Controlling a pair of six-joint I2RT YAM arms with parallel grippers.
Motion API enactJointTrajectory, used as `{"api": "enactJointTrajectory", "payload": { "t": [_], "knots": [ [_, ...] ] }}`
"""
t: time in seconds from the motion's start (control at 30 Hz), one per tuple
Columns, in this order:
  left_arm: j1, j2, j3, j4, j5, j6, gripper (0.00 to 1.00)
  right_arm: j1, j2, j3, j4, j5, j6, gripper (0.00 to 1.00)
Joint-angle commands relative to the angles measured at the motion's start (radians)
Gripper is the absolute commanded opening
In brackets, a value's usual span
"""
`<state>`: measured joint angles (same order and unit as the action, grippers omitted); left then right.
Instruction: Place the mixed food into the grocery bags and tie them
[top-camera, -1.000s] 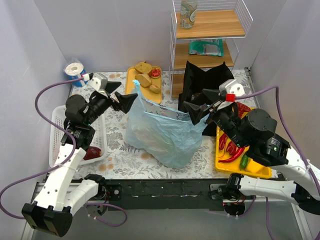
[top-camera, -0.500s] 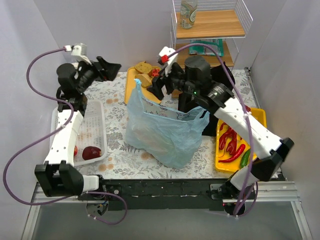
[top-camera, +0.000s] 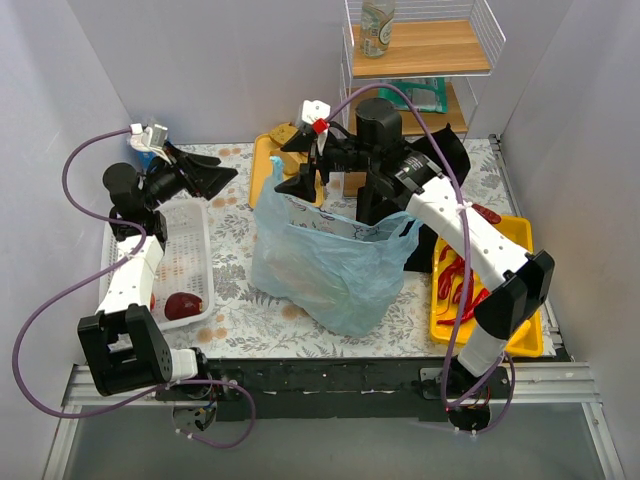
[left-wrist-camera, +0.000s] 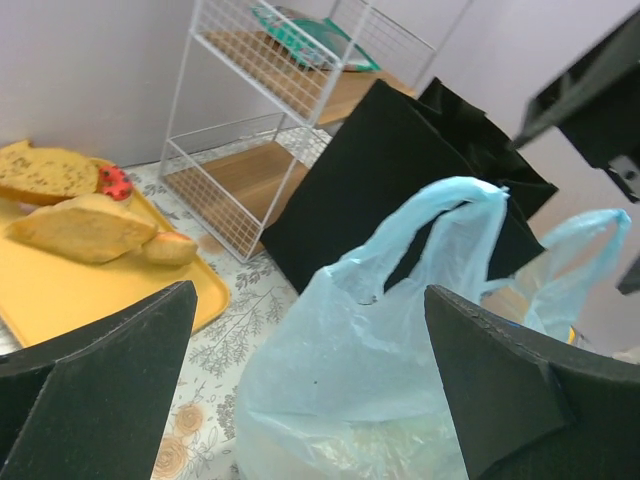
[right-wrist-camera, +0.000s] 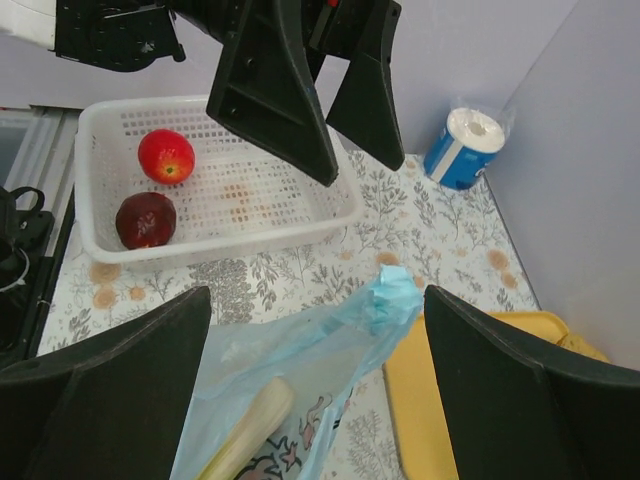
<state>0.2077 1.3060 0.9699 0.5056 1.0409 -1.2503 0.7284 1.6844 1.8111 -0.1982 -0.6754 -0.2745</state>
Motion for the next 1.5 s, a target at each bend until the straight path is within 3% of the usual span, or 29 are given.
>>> {"api": "enactJointTrajectory", "payload": {
  "t": [0.0,0.17,0.4,0.53,0.63,0.67,0.8,0.83,1.03,1.47],
  "knots": [
    [0.004,-0.051,-0.01,0.096,0.099,-0.012,0.98,-0.006,0.049,0.063,0.095,-0.105,-0.043,0.94],
    [0.004,-0.068,-0.028,0.112,0.123,-0.029,0.98,-0.007,0.144,0.185,0.022,-0.112,-0.077,0.91],
    [0.004,-0.073,-0.028,0.12,0.163,-0.037,0.98,-0.017,0.201,0.22,0.019,-0.13,-0.068,0.83],
    [0.005,-0.076,-0.039,0.169,0.179,-0.066,0.98,-0.023,0.216,0.221,0.023,-0.144,-0.042,0.72],
    [0.004,-0.076,-0.048,0.194,0.182,-0.078,0.98,-0.027,0.221,0.223,0.02,-0.161,-0.016,0.56],
    [0.004,-0.076,-0.049,0.204,0.183,-0.093,0.98,-0.027,0.216,0.228,0.016,-0.168,-0.008,0.36],
    [0.004,-0.079,-0.065,0.289,0.217,-0.167,0.98,-0.027,0.167,0.214,0.011,-0.17,0.073,0.1],
    [0.001,-0.083,-0.088,0.389,0.226,-0.202,0.98,-0.027,0.144,0.208,0.011,-0.167,0.096,0.02],
    [-0.068,-0.103,-0.177,0.837,0.162,-0.478,0.98,-0.024,0.032,0.081,0.034,-0.168,0.222,0.01],
    [-0.335,-0.088,-0.154,0.752,0.076,-0.316,0.98,0.009,-0.1,-0.084,0.049,-0.141,0.336,0.01]
  ]
}}
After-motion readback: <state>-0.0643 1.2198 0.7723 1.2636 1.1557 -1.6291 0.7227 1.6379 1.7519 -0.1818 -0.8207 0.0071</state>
